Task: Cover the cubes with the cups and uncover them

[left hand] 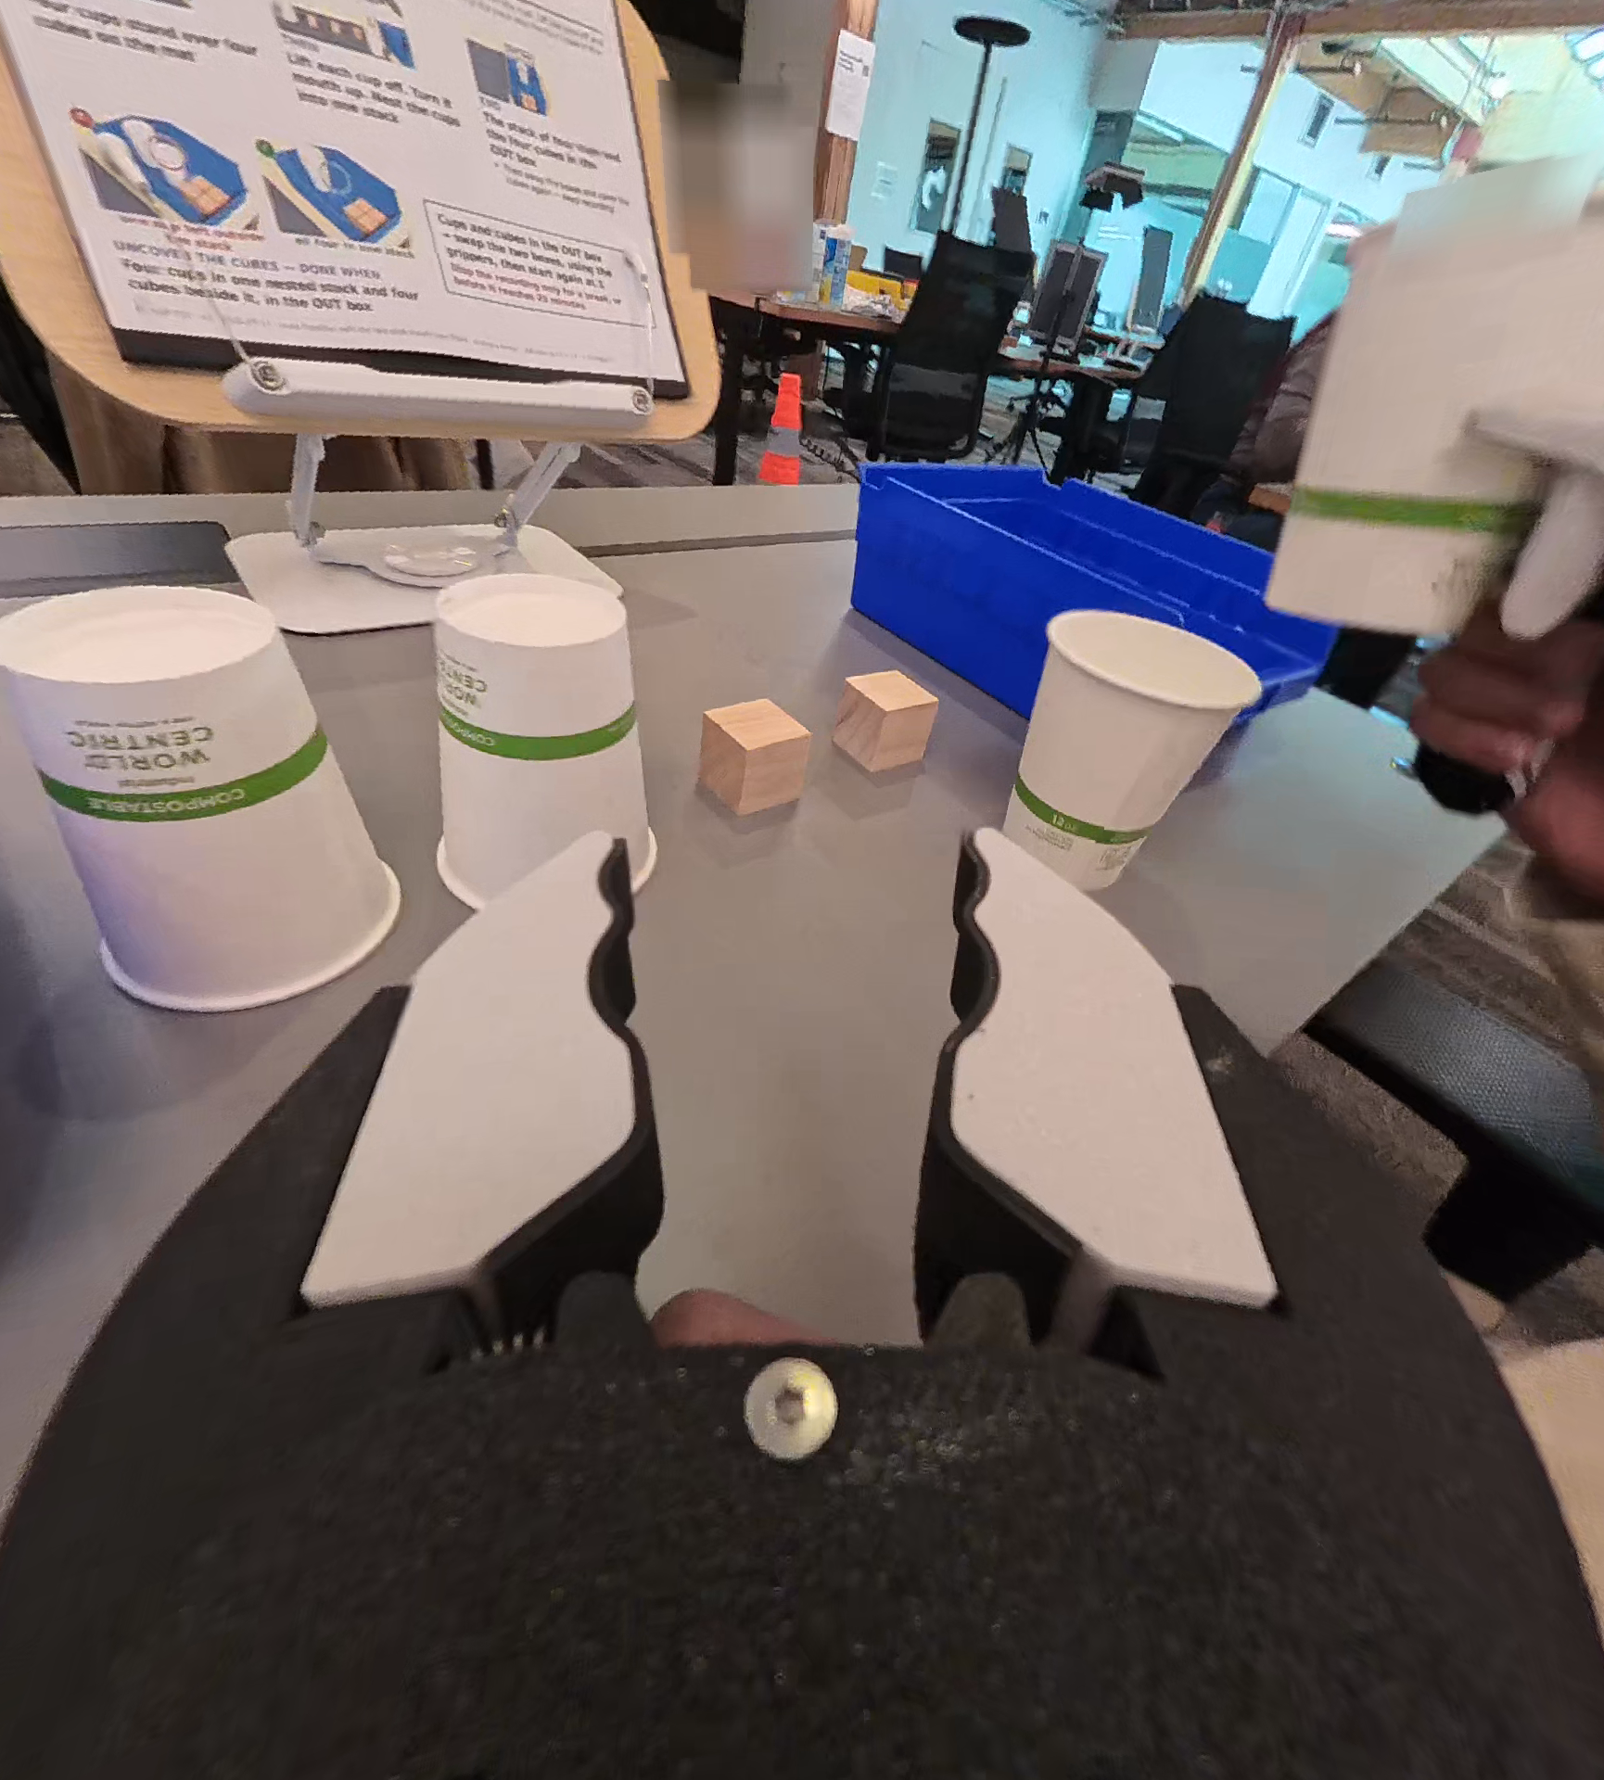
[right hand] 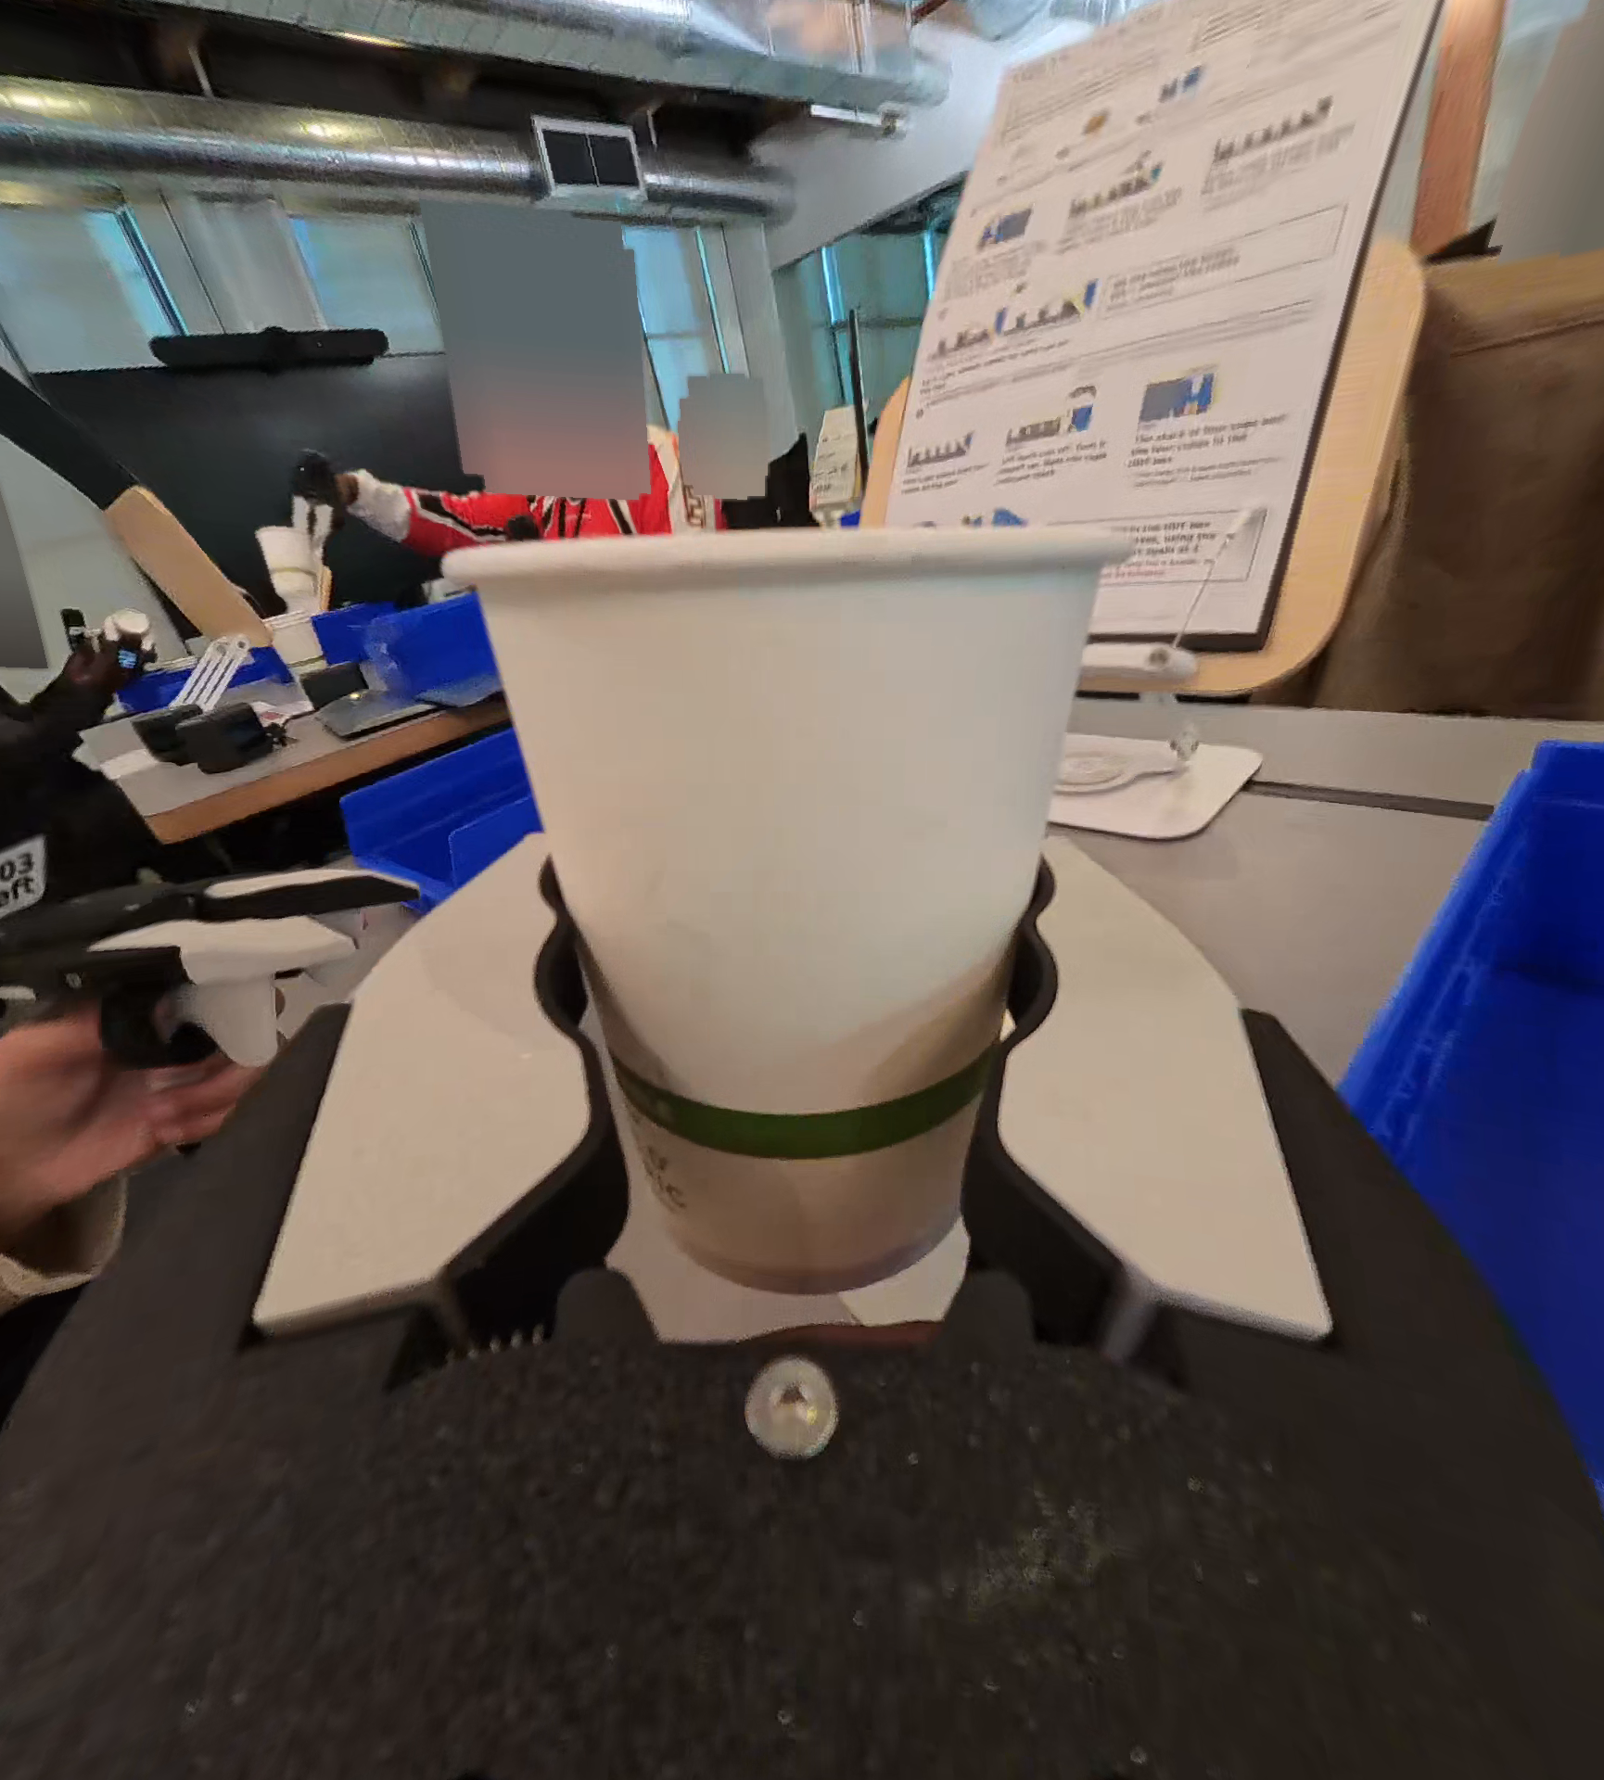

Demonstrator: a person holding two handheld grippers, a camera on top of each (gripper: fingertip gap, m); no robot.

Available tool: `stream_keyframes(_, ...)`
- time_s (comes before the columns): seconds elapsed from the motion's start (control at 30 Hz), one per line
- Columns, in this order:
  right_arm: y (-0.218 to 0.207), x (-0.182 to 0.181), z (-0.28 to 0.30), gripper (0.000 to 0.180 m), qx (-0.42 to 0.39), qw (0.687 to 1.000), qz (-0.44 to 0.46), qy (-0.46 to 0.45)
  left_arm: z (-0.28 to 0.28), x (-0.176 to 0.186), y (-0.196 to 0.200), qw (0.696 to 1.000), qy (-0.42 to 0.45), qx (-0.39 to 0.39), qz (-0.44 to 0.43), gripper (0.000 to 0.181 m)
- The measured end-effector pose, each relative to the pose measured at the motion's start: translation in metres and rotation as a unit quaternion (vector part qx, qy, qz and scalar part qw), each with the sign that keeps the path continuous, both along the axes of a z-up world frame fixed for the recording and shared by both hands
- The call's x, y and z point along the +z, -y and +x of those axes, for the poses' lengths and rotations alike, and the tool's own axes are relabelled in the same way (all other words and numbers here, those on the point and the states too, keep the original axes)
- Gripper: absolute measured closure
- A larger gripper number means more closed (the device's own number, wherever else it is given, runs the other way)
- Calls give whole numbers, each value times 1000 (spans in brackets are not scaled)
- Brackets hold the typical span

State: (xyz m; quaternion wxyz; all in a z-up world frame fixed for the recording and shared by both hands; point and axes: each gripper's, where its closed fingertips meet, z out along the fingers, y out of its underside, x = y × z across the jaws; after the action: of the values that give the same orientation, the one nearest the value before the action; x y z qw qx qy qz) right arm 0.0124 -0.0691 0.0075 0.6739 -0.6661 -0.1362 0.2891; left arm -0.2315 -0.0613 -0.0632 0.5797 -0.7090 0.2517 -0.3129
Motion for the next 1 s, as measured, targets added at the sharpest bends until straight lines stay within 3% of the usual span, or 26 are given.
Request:
stream_keyframes(0.43, -59, -64, -19, 91, 1, 978, -151, 140, 13, -14, 13, 998, -42, -39, 4, 118)
stream_keyframes(1.0, -45, -96, -18, 87, 50, 952, -225, 201, 23, -27, 20, 995, -73, -67, 0, 118)
